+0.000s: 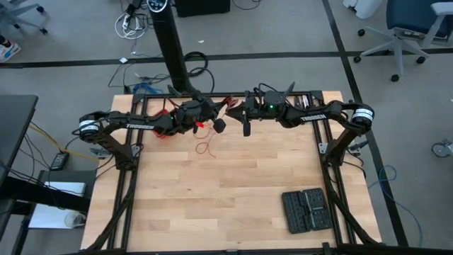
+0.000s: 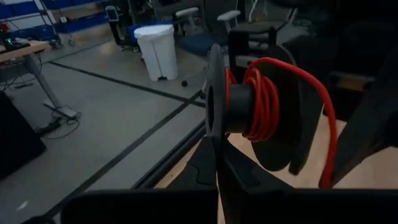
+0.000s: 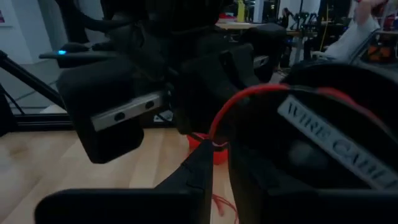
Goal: Coil cords
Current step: Coil the wire to the spool
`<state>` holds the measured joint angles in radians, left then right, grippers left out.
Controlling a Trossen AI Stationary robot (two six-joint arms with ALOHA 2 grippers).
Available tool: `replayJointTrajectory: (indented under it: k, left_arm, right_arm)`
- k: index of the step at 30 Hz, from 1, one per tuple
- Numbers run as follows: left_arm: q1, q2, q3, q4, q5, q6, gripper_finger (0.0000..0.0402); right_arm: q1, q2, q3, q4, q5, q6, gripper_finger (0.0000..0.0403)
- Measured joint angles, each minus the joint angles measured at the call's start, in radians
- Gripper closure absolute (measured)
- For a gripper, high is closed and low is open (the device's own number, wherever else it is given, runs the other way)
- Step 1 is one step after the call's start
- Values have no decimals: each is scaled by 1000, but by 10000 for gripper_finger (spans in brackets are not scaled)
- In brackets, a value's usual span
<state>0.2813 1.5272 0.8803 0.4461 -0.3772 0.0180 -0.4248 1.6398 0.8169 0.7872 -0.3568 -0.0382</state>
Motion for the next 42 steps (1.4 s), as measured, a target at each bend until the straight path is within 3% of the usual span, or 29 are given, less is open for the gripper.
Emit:
replayJointTrajectory:
  k: [5,11,20,26,34,42]
  left_arm:
    - [0,0,0,44,12,4,401]
    - [0,0,0,92,103,20,401]
    - [3,0,0,173,95,59,401]
    - [8,0,0,224,89,57,401]
    - [8,0,0,223,90,56,401]
    - [5,0,0,211,90,-104,401]
  right_arm:
    - [0,0,0,-23,-7,7,347]
    - [-3,10,-4,-100,-15,-73,354]
    - [4,10,-111,55,21,-148,369]
    - [-5,11,-123,52,-50,-179,384]
    - [5,11,-123,35,-31,-200,388]
    - [6,11,-123,19,-41,-125,362]
